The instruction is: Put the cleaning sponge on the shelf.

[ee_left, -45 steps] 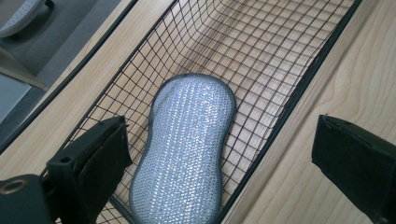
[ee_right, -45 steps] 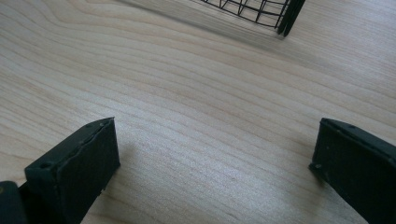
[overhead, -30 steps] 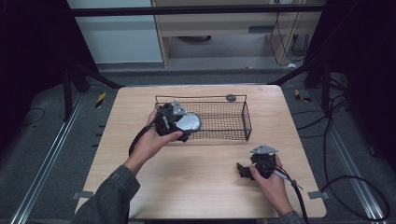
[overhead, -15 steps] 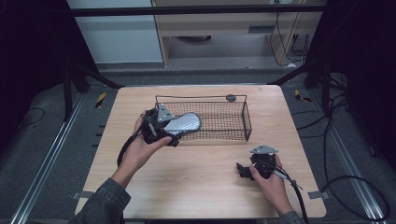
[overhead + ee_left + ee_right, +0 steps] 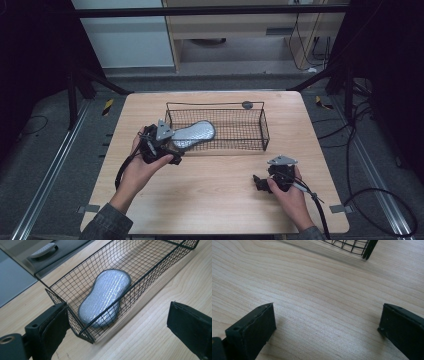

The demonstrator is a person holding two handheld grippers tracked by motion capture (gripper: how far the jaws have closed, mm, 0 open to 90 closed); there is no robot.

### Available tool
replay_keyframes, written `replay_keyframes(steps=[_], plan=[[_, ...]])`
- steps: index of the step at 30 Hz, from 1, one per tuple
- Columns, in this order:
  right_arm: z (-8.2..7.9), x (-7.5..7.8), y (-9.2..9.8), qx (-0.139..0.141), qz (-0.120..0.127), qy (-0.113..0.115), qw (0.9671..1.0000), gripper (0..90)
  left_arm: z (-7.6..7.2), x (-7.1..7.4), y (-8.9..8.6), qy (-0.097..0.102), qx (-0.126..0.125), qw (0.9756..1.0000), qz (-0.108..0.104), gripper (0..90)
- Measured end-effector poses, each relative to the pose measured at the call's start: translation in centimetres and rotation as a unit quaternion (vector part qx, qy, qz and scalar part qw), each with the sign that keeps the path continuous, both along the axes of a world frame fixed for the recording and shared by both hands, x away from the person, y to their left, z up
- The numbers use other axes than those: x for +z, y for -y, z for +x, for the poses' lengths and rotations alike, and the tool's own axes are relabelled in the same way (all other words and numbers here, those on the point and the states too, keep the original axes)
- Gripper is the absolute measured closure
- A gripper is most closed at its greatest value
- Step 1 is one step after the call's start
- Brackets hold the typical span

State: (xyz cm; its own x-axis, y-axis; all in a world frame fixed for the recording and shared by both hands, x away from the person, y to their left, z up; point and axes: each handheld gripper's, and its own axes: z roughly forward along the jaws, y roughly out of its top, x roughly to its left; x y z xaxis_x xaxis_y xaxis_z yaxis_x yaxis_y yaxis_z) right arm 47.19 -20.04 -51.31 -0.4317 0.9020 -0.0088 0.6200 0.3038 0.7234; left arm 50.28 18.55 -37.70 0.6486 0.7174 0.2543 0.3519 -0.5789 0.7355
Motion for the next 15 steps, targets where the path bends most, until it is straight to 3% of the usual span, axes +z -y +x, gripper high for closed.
replay_keyframes(steps=[8,15], plan=[[0.0,0.0,0.0,0.001,-0.001,0.000,1.0000,0.8,-0.8,-1.3,-1.8,-0.006,0.020,0.9997,-0.008,3.7],[0.0,0.0,0.0,0.001,-0.001,0.000,1.0000,0.8,-1.2,-2.7,-3.6,-0.022,0.045,0.9981,-0.034,3.9]])
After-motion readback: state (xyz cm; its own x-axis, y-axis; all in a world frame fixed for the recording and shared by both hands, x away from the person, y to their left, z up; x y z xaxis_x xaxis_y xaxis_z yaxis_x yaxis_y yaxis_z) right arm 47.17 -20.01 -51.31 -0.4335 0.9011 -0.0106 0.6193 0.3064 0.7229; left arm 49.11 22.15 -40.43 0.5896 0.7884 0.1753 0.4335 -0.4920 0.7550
